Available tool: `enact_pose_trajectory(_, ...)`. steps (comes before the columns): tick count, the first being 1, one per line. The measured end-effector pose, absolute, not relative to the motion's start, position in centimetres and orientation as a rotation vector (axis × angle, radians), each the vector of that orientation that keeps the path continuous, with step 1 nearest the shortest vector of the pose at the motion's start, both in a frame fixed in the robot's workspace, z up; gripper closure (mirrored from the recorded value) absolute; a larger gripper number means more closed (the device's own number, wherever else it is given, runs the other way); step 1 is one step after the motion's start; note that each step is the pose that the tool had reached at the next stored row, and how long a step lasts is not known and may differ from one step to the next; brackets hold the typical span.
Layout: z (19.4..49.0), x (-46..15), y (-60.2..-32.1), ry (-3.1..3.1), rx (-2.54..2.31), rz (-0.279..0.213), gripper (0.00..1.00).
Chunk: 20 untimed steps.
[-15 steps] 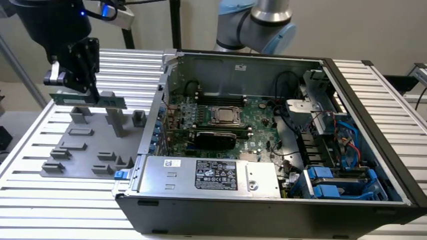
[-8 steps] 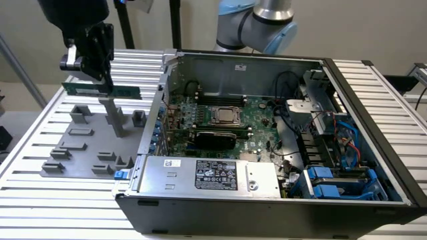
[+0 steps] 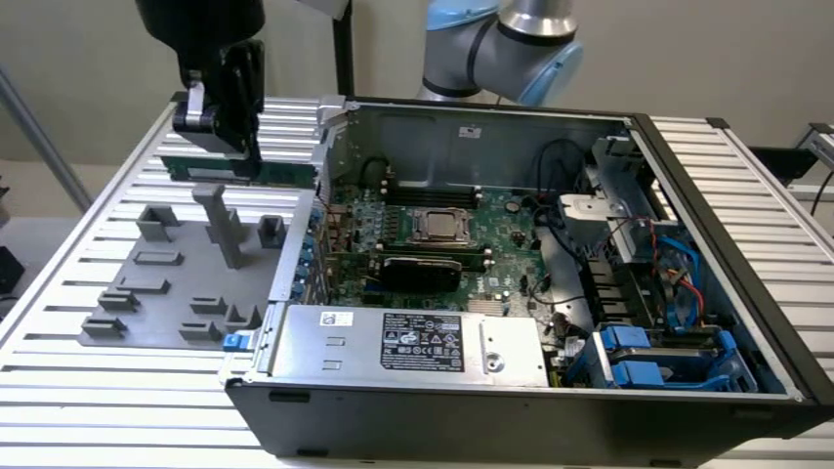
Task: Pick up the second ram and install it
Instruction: 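Pick up the second ram and move it above second insertion slot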
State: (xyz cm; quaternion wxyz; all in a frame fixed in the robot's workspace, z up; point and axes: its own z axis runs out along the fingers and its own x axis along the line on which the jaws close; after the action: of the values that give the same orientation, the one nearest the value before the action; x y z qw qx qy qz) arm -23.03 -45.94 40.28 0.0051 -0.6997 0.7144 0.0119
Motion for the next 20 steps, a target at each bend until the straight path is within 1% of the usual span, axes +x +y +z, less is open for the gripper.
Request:
enact_pose_trajectory(12, 40.4, -17.6, -45.9, 2.227, -2.182, 0.058, 0.87)
enact_pose_trajectory(20, 40.4, -13.9, -45.9, 2.226, -2.180, 0.062, 0.87)
